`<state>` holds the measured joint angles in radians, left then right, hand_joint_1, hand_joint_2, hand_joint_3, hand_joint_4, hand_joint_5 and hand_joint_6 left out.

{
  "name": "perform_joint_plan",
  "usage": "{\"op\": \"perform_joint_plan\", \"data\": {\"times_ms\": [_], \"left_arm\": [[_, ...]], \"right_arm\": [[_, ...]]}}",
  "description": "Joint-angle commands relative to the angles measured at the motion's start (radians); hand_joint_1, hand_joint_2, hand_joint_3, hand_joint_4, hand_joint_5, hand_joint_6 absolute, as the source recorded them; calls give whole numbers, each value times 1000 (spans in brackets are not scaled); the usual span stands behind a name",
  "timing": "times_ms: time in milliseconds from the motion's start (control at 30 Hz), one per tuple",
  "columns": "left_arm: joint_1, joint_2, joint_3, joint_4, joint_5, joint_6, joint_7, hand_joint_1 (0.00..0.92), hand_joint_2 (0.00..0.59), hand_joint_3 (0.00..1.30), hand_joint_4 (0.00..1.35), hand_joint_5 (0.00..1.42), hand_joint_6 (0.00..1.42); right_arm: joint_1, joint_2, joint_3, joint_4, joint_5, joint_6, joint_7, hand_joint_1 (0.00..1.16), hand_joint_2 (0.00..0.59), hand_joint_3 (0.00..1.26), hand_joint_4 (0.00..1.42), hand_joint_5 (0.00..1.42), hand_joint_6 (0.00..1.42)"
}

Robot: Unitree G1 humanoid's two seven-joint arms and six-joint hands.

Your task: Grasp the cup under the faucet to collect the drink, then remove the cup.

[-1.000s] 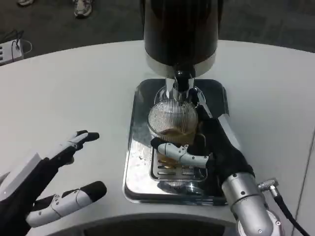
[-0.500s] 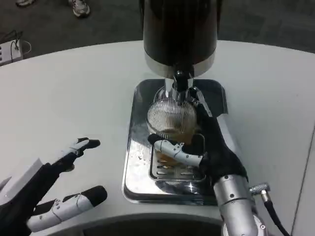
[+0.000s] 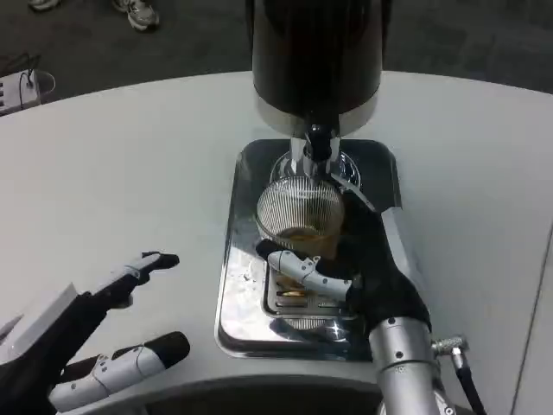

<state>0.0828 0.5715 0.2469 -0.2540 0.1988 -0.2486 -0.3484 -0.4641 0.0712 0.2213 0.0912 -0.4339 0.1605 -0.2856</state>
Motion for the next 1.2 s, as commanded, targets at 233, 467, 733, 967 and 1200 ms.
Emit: {"op": "perform_joint_plan", "data": {"times_ms": [233, 467, 733, 967, 1200], "left_arm": [[13, 15, -9, 20, -19, -4, -19, 0, 30, 188, 74, 123, 212], [2, 21, -12, 30, -26, -8, -17, 0, 30, 190, 82, 131, 212], [-19, 20, -26, 43, -30, -16, -11, 0, 33, 195, 85, 134, 212], [-41, 23, -27, 64, -33, -26, -9, 0, 34, 199, 86, 135, 212], [-59, 22, -25, 81, -38, -39, -6, 0, 34, 200, 86, 135, 212]], "right_arm": [[28, 42, 21, 22, -37, -33, -96, 879, 254, 467, 585, 596, 482], [30, 47, 21, 40, -54, -63, -144, 893, 264, 627, 804, 896, 922], [62, 36, 16, 21, -49, -112, -158, 909, 267, 855, 1094, 1192, 1255], [94, 22, 28, -40, -52, -113, -120, 909, 267, 957, 1193, 1300, 1353], [159, 9, 58, -140, -45, -98, -27, 909, 267, 1004, 1227, 1348, 1398]]}}
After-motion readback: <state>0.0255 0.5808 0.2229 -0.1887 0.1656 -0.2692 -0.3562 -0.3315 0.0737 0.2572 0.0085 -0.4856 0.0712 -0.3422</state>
